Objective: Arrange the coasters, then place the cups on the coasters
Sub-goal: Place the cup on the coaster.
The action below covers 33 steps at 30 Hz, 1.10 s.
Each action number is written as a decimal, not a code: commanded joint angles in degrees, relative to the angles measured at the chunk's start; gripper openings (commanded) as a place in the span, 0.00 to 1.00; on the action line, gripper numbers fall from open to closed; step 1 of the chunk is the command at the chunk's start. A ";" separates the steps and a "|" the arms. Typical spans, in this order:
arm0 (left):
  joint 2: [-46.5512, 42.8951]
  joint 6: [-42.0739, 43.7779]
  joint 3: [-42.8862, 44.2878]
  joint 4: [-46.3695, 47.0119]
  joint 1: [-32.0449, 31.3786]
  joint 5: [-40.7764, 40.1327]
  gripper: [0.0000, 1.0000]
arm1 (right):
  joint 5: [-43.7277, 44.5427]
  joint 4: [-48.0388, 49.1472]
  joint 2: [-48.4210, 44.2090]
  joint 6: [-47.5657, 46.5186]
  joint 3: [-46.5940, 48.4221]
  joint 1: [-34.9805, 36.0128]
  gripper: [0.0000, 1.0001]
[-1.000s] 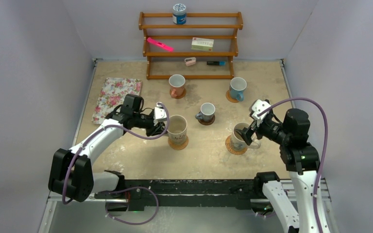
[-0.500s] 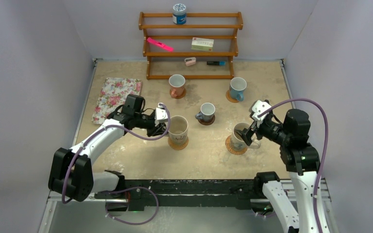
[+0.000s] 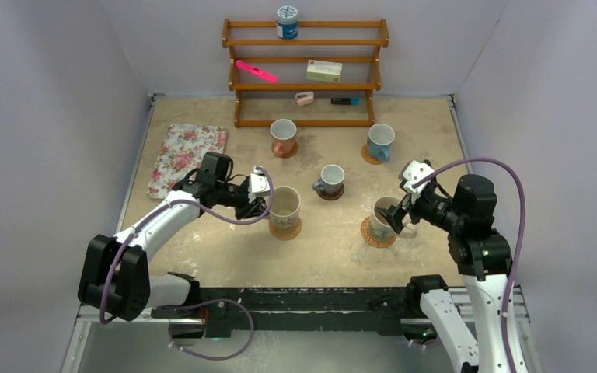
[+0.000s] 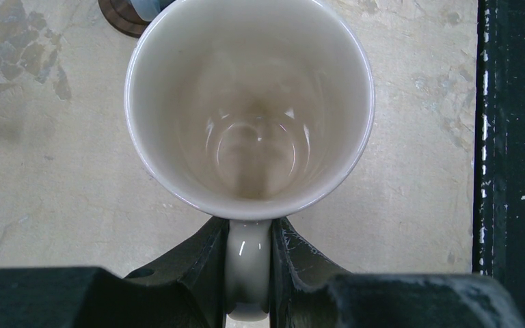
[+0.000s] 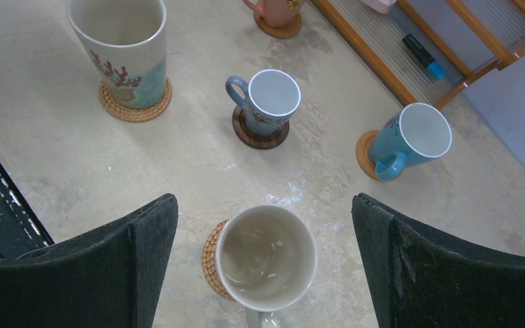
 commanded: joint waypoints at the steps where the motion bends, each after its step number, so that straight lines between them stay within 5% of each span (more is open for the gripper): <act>1: -0.91 -0.22 0.93 4.67 -0.53 4.92 0.00 | -1.38 0.05 -0.53 -0.65 -0.18 0.17 0.99; 33: -0.94 0.06 1.09 3.75 -0.71 4.39 0.00 | -1.55 -0.07 -0.47 -0.77 0.08 0.17 0.99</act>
